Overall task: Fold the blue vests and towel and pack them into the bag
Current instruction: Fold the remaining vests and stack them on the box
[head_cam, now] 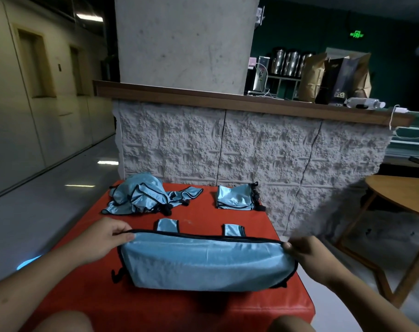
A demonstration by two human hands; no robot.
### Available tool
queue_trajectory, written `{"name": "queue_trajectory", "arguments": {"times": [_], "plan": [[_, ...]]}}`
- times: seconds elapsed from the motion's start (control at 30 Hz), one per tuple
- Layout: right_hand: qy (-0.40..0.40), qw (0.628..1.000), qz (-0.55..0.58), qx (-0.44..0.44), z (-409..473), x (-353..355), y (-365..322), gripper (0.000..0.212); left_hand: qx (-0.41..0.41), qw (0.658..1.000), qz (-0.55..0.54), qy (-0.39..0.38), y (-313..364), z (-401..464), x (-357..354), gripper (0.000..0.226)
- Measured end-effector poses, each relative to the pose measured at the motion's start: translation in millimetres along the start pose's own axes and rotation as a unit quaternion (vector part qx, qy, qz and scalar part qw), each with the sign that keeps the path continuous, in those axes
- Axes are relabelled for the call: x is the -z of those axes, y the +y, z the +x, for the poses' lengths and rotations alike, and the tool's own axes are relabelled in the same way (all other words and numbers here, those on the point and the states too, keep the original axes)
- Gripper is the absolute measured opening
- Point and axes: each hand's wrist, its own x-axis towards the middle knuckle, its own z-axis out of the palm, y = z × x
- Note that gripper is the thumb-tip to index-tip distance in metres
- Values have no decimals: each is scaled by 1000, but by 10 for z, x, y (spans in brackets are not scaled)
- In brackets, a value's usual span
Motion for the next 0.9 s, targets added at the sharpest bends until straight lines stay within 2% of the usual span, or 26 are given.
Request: {"name": "queue_trajectory", "arguments": {"times": [0.1, 0.2, 0.3, 0.43, 0.57, 0.73, 0.9], "plan": [[-16, 998, 57, -24, -6, -43, 89, 49, 12, 999, -15, -33, -76, -8, 17, 16], [8, 998, 47, -40, 70, -151, 155, 48, 10, 1000, -23, 8, -119, 118, -63, 19], [43, 997, 23, -66, 269, -316, 267, 36, 11, 997, -37, 59, -237, 387, -209, 16], [68, 992, 9, -103, 610, -595, 444, 22, 15, 995, -40, 86, -482, 803, -423, 23], [67, 988, 18, -136, 993, -866, 628, 24, 39, 989, -33, 135, -734, 1224, -667, 21], [63, 981, 10, -182, 1507, -1189, 884, 40, 43, 990, -11, 132, -1100, 1699, -954, 19], [38, 977, -33, -205, 2026, -1496, 1207, 41, 43, 988, 24, 145, -1475, 2168, -1162, 14]]}}
